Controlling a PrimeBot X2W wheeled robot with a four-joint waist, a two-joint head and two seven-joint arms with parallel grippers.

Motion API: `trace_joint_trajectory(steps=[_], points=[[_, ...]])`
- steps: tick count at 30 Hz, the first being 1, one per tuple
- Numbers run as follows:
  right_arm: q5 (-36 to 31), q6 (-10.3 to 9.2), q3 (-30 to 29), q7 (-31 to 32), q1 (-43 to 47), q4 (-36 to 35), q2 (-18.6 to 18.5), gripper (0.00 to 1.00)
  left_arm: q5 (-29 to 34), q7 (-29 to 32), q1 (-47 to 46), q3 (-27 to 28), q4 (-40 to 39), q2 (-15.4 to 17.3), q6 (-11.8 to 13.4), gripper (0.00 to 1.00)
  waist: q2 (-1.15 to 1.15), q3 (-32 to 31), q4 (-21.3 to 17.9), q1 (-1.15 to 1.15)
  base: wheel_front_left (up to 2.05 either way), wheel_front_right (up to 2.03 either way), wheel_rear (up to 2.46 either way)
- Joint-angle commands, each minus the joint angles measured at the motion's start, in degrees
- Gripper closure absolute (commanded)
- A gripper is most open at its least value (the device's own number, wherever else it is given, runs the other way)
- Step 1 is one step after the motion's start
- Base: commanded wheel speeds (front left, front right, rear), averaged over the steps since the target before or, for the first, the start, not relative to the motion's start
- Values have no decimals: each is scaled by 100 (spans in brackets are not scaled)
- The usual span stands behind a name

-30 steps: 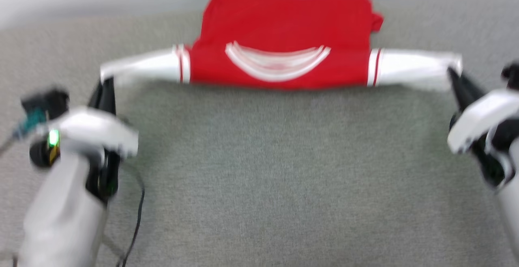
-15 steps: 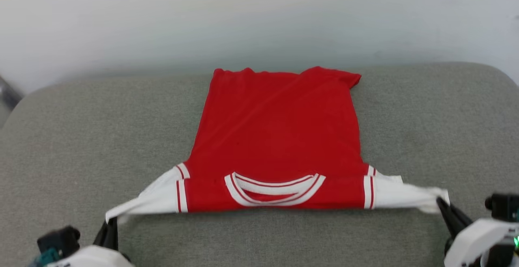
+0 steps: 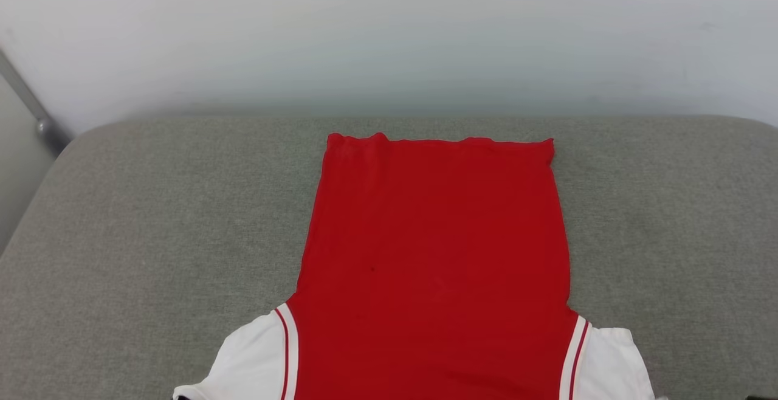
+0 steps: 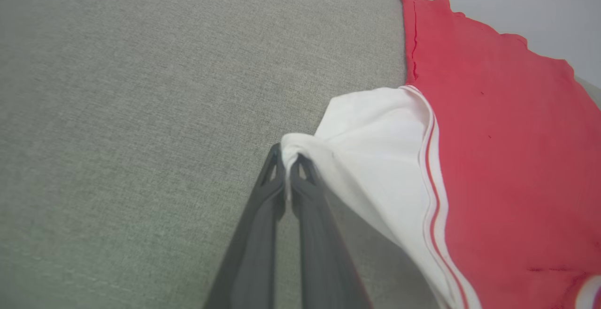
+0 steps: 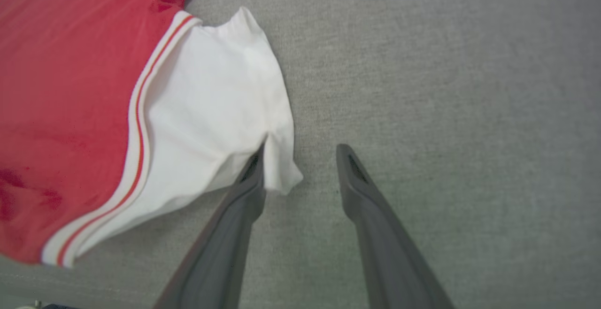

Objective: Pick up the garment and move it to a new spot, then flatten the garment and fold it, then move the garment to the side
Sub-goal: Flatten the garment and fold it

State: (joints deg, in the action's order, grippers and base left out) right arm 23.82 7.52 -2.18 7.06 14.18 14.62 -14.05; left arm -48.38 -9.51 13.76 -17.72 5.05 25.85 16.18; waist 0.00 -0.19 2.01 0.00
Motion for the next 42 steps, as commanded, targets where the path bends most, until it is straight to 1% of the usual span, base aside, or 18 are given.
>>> trace_joint_trajectory(steps=[1,3,7,12,15,20,25,27,30,35,38,42], points=[[-7,-6,-90,-46,-56,-103,-3,0,39,-25,-10,2,-61,6,24,100,0,35,35,0,0,0,0],[-11,-5,-239,-7,-243,-238,38,0,118,-39,-120,-38,-200,12,46,100,0,116,74,0,0,0,0],[-38,-5,-641,82,-955,-358,59,0,232,-61,-334,-103,-460,20,51,100,0,356,142,0,0,0,0],[-118,-4,-944,538,-2371,64,-135,0,456,-103,-748,-207,-872,-4,12,100,0,926,364,0,0,0,0],[-73,-4,-1037,1015,-3316,507,-311,0,595,-143,-1071,-312,-1090,-59,-38,100,0,1399,564,0,0,0,0],[4,-4,-1000,1946,-4802,1198,-583,0,791,-253,-1571,-464,-1246,-209,-170,100,0,2052,874,0,0,0,0],[-113,-4,-987,2914,-5960,1770,-777,0,941,-334,-1972,-642,-1341,-364,-341,100,0,2494,1163,0,0,0,0],[-184,-4,-1021,3258,-6309,1938,-760,0,995,-348,-2093,-725,-1362,-438,-404,100,0,2639,1274,0,0,0,0],[-271,-4,-1097,3596,-6754,2111,-752,0,1053,-380,-2259,-832,-1351,-541,-475,100,0,2815,1417,0,0,0,0],[-441,-4,-1113,3970,-7184,2285,-662,0,1098,-415,-2425,-950,-1281,-654,-607,100,0,3043,1590,0,0,0,0],[-577,-5,-1175,4173,-7256,2463,-643,0,1093,-442,-2492,-964,-1250,-707,-660,100,0,3150,1647,0,0,0,0],[-823,-10,-1388,4531,-7127,2858,-551,0,1075,-474,-2487,-961,-1172,-753,-707,100,0,3186,1677,0,0,0,0]])
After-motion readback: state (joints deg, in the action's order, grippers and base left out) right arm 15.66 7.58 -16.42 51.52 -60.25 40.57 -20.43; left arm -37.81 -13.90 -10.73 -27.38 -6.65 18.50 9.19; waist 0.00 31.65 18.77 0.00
